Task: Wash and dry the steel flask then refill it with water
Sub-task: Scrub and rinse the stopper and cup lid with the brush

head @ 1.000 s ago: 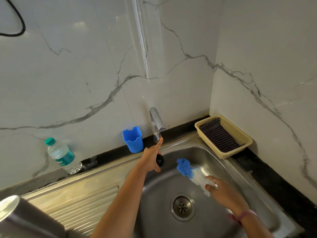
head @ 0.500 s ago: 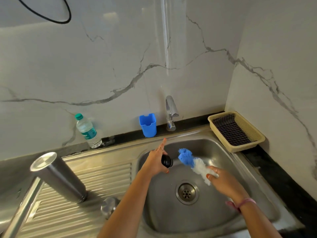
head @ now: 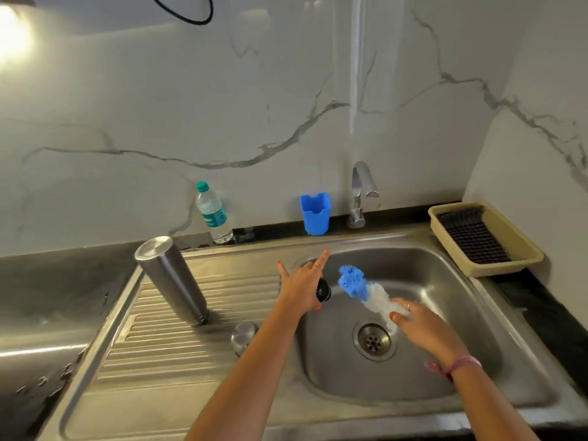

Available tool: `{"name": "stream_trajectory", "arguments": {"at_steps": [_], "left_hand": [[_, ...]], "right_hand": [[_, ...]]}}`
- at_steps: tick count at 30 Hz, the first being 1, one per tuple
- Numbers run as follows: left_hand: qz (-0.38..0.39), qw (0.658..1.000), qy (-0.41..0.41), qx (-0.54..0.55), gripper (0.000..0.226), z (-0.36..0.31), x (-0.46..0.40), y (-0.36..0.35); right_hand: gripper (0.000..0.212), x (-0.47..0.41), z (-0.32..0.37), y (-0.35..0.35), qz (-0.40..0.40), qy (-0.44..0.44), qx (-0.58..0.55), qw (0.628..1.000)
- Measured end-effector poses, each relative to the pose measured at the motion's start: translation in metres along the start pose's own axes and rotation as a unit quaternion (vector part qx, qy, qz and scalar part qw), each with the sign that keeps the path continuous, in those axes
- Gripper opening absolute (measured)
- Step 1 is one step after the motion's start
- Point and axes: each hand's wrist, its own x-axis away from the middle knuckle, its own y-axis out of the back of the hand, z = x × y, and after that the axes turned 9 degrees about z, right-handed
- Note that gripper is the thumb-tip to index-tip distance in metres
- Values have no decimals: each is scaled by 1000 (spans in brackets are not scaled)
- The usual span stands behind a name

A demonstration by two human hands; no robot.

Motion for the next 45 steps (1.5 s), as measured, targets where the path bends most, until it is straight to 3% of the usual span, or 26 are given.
{"name": "stream_trajectory", "arguments": {"at_steps": [4,10,13,18,22,27,40,45], "left_hand": [[-16,1000,5,15,131,16,7,-6],[-86,973,44,207,124,62,17,-11],[-102,956,82,263,103,83,28,-10],[-149,917,133,346,49,113,40,-14],[-186,906,126,358,30,131,46,-24],[-182,895,145,381,52,148,47,-36],[-154,898,169,377,54,162,36,-48],[-136,897,171,384,91,161,40,-49]], "right_hand": [[41,1,13,-14,7,16,1,1000],[41,6,28,-32,10,19,23,999],[42,3,33,-40,11,20,17,1000],[40,-1,42,-46,5,29,2,1000],[40,-3,47,-51,-1,26,-2,1000],[39,-9,52,-55,-5,16,1,1000],[39,-14,57,-62,-5,4,25,1000],[39,-16,56,-62,-5,11,26,1000]]}}
